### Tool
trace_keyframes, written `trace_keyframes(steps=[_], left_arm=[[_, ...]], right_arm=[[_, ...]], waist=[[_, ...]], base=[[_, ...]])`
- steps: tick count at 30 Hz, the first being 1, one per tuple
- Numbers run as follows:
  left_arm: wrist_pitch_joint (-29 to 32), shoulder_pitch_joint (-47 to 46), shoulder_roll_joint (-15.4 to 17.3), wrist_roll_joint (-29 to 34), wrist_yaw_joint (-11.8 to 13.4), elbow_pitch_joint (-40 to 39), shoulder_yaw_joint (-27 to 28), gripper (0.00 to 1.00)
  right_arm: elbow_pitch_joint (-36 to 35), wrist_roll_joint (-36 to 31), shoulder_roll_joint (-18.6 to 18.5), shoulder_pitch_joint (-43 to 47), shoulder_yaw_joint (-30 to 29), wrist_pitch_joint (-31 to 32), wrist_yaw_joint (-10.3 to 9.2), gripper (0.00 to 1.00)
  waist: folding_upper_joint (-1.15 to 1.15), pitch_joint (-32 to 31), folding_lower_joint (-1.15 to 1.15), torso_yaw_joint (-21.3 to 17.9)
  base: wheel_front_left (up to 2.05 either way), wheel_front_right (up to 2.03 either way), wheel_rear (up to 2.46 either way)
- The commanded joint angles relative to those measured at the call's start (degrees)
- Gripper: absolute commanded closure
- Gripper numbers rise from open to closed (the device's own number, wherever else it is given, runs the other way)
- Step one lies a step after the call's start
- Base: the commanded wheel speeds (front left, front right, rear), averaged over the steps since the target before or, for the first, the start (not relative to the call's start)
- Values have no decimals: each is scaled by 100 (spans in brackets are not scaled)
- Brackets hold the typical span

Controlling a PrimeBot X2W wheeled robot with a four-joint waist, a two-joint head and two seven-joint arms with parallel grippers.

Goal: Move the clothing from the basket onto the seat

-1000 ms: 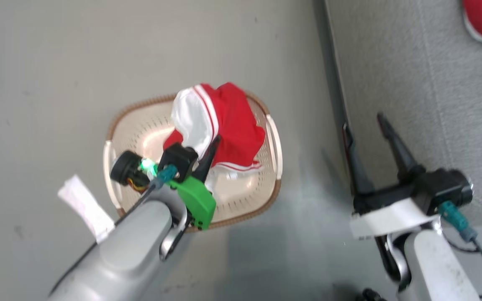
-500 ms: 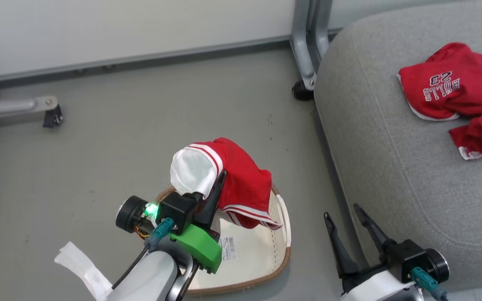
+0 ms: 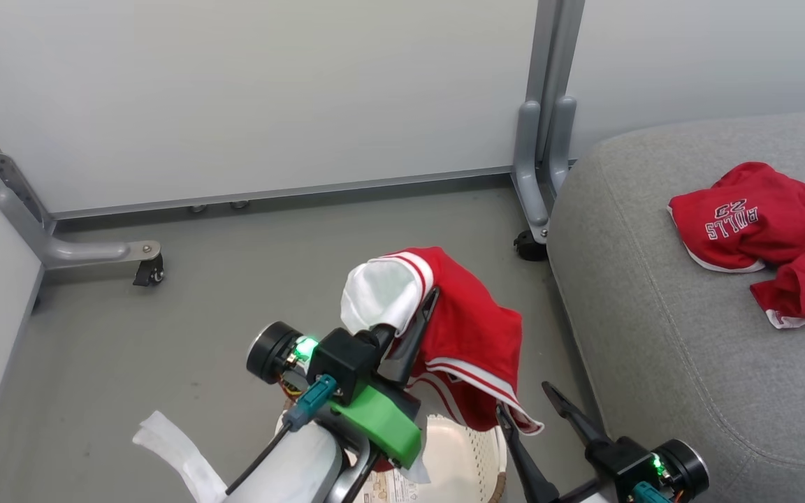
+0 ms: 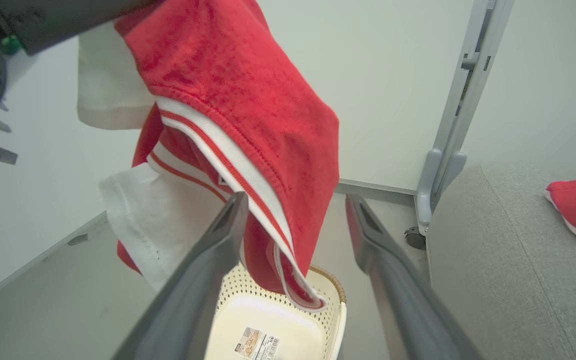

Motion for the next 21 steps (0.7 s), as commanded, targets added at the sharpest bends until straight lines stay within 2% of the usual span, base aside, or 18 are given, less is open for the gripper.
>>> trace_keyframes(steps=[1,6,13,17,18,19,20,21], left_arm=[[-20,-122,-50,61,-38,-53,-36,100],[-13,-266,-141,107,-105,-165,-165,100],[109,-388,-205,89,-124,-380,-327,100],[166,-391,-236,40,-123,-466,-411,100],[181,-392,-237,34,-126,-482,-426,100],[201,-393,-233,37,-125,-499,-440,100],[213,-386,-224,33,-127,-505,-450,100],[231,-368,-209,22,-130,-508,-462,100]], right_arm=[[65,-79,-20,-87,73,-18,-7,0],[219,-160,-21,-244,168,-18,-7,0],[405,-111,-19,-448,-280,-18,-7,0],[482,-25,-18,-517,-348,-17,-7,0],[497,-15,-18,-537,-347,-18,-7,22],[515,5,-18,-559,-338,-18,-7,68],[520,24,-18,-568,-340,-17,-7,88],[537,47,-18,-563,-338,-17,-6,100]], waist=[[0,-55,1,67],[0,-38,1,66],[0,-12,1,-21],[0,-5,1,-64],[0,-1,1,-71],[0,6,1,-78],[0,11,1,-83],[0,19,1,-86]], base=[[0,0,0],[0,0,0],[0,0,0],[0,0,0],[0,0,0],[0,0,0],[0,0,0],[0,0,0]])
